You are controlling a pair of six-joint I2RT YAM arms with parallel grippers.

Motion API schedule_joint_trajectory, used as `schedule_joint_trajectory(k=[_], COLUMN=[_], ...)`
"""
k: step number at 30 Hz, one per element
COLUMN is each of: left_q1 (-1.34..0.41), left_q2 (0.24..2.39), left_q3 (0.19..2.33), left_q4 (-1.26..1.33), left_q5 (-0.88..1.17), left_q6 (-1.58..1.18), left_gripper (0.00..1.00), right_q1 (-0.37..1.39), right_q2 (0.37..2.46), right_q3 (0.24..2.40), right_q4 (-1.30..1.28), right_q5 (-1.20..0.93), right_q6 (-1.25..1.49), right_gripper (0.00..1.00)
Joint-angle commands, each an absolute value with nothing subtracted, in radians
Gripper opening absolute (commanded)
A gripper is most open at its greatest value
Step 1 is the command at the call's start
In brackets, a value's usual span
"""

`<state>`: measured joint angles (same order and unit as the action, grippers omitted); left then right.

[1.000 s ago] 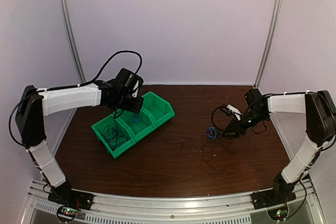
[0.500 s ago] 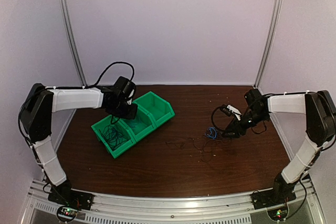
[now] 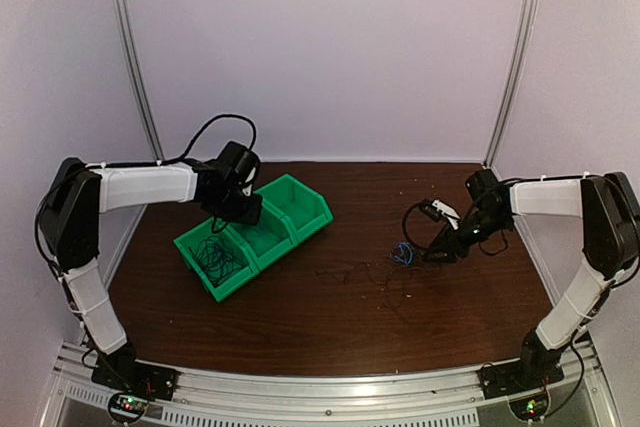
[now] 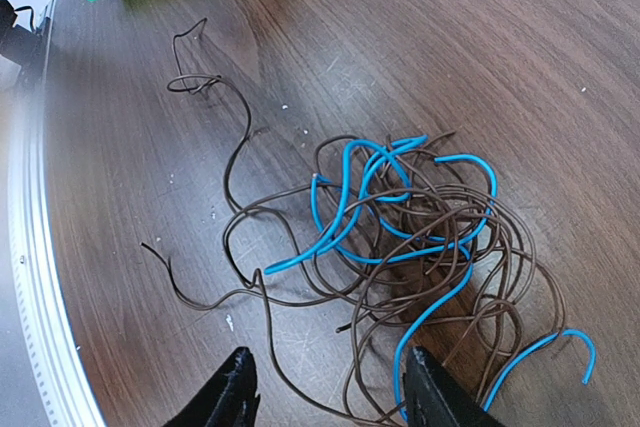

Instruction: Untangle the cables

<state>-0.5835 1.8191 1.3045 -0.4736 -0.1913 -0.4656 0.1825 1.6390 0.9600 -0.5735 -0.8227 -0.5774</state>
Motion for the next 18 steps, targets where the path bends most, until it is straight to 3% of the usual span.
schedule_joint_trajectory(k=[1, 9, 18], left_q1=[-0.578, -0.583, -0.718], left_q2=[1.744, 1.653, 1.642], left_q3=[1.358, 1.44, 1.451], left_q4=[-0.502, -0.536, -0.363], left_q5=[-0.208, -0.162, -0.04], left_q6=[-0.456, -0.446, -0.359], left_gripper=[0.42, 0.49, 0.5], right_q1=[0.175, 0.175, 0.174], right_q2=[1.634, 1.619, 1.591], right_q3=[0.968, 0.97, 0.981], right_q4=[-0.587, -0.585, -0.594], right_q5=[-0.829, -0.821, -0.835], right_q6=[-0.588, -0.586, -0.583], right_gripper=[0.51, 0.51, 0.51])
